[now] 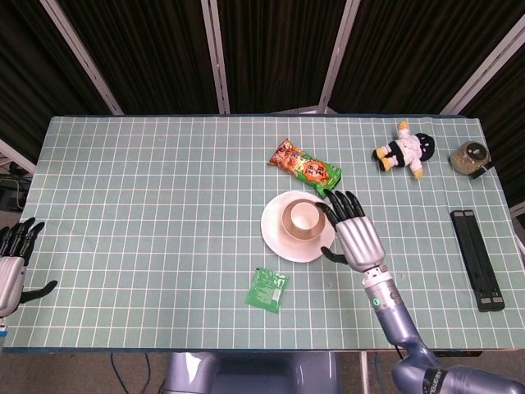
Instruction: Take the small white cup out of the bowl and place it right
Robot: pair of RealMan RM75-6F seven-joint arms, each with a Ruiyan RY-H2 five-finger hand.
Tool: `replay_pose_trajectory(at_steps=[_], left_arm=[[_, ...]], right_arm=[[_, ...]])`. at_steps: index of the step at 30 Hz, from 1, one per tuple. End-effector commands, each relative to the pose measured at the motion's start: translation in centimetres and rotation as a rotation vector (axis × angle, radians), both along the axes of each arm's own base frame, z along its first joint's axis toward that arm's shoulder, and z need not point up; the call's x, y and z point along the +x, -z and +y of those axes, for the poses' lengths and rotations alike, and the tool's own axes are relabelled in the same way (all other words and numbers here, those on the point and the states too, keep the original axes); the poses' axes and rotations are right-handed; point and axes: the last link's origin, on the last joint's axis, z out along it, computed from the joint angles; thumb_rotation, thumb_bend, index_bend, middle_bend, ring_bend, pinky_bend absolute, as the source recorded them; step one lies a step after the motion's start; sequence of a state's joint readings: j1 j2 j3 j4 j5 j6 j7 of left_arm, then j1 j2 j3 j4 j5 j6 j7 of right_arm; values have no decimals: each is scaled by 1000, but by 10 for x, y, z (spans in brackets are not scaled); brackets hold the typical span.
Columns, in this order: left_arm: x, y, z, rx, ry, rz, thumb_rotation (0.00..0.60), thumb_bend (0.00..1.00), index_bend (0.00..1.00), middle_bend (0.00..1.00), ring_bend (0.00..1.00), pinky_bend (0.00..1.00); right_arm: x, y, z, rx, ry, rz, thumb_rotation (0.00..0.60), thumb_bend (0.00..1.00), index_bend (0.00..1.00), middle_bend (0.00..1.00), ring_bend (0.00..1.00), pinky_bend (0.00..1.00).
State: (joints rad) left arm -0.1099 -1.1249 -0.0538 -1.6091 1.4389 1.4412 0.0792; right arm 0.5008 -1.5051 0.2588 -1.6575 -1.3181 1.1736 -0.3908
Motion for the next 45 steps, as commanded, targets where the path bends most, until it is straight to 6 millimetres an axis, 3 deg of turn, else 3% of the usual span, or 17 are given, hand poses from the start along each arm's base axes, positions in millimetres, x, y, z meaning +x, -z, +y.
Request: replay_pose_trajectory(at_steps=[1,12,23,33,39,45], left_arm=[[0,0,0,-2,-1,-1,600,0,0,0,0,0],[-1,1,1,-13,-1,-4,600,0,0,0,0,0],[-2,2,3,-18,-5,-6,600,0,0,0,0,0],[-2,1,2,-19,-3,-13,600,0,0,0,0,0],[-1,1,2,-20,0,-15,600,0,0,0,0,0],[-2,1,3,-21,-2,-15,600,0,0,0,0,0]], right_arm=[[19,19,-13,39,18,10,600,135,230,0,0,0],[27,46,-32,65,60,58,600,148,254,0,0,0],[25,61,-41,54,68,51,600,195,447,1,0,0],[23,71,-45,50,69,59,600,211,509,35,0,0],[19,75,-48,45,75,71,600,265,535,55,0,0],[12,78,-50,46,95,69,600,415,591,76,0,0]])
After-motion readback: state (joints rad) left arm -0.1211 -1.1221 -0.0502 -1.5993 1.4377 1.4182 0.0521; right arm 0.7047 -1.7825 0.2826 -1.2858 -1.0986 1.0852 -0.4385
